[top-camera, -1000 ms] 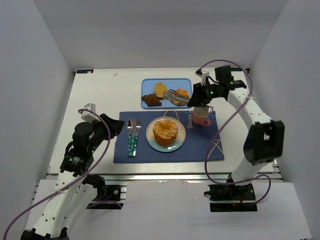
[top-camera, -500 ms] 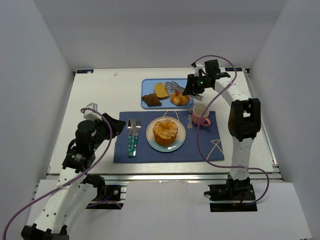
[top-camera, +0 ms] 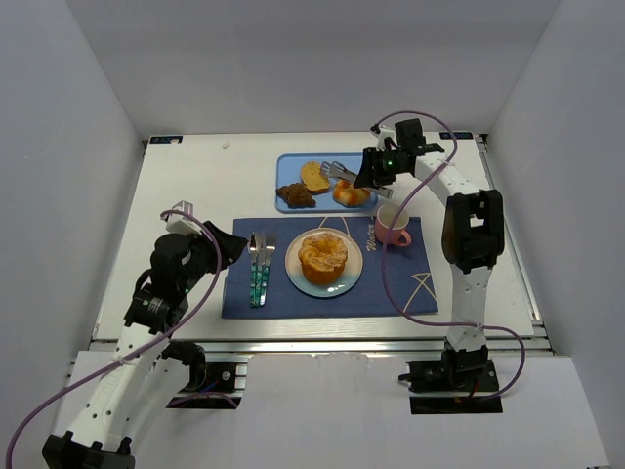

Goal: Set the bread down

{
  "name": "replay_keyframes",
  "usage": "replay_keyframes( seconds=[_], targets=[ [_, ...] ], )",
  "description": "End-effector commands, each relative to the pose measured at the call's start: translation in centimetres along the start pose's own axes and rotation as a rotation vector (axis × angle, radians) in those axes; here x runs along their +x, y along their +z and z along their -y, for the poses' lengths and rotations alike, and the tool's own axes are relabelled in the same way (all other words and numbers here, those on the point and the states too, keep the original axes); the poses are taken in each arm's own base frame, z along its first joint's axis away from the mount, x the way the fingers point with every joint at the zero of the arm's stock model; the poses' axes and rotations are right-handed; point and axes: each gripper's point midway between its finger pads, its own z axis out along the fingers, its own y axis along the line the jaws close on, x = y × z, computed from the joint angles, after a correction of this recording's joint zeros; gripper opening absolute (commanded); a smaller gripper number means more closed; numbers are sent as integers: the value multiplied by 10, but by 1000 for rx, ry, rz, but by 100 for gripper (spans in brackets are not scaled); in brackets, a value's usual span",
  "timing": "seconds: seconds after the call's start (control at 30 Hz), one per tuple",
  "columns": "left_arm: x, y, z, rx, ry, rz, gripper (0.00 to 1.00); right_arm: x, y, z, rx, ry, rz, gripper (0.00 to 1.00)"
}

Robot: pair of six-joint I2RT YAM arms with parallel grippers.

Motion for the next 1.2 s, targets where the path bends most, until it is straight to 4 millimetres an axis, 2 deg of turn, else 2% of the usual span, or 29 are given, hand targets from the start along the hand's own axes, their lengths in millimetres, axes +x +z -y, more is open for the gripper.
replay_keyframes(
  seconds=[0.0, 0.3, 0.4, 0.43, 0.5, 0.63, 0.7, 0.73, 0.77, 0.87, 0.9, 0.93, 0.97, 1.0, 1.03, 1.07, 1.13, 1.17],
  targets=[
    [-2, -3, 2, 10, -7, 13, 55, -16, 0, -11, -21, -26, 40, 48],
    [-1, -5, 0, 7, -11, 20, 55, -1, 8, -32, -70, 9, 1, 46],
    [-2, -7, 0, 3, -11, 24, 55, 1, 7, -31, -66, 14, -1, 36],
    [-1, -7, 0, 3, -11, 22, 55, -1, 4, -32, -63, 12, 4, 28],
    [-2, -8, 0, 3, -14, 26, 55, -6, -1, -35, -64, 11, 19, 24],
    [-3, -8, 1, 9, -17, 30, 55, -29, -26, -48, -75, -7, 86, 12],
    [-3, -8, 1, 11, -15, 31, 55, -39, -41, -50, -79, -12, 118, 11],
    [-4, -8, 2, 12, -15, 32, 55, -47, -55, -57, -86, -26, 146, 11],
    [-4, -8, 3, 14, -14, 32, 55, -49, -65, -54, -85, -18, 158, 11],
    [-5, -9, 3, 14, -13, 36, 55, -55, -100, -63, -114, -51, 199, 10],
    [-6, -9, 3, 17, -13, 40, 55, -43, -104, -67, -142, -44, 173, 10],
    [-5, -9, 3, 17, -14, 40, 55, -41, -119, -77, -155, -65, 184, 10],
    [-4, -9, 3, 20, -15, 39, 55, -33, -124, -82, -175, -78, 174, 10],
    [-4, -8, 3, 23, -17, 41, 55, -5, -124, -86, -220, -85, 114, 10],
    [-2, -8, 1, 23, -18, 37, 55, 4, -138, -101, -249, -110, 114, 9],
    [-2, -8, 2, 27, -20, 37, 55, 19, -142, -107, -279, -133, 93, 9],
    [0, -7, 2, 29, -19, 35, 55, 65, -154, -122, -331, -198, 35, 8],
    [0, -7, 2, 34, -19, 33, 55, 81, -157, -127, -342, -232, 16, 8]
  ],
)
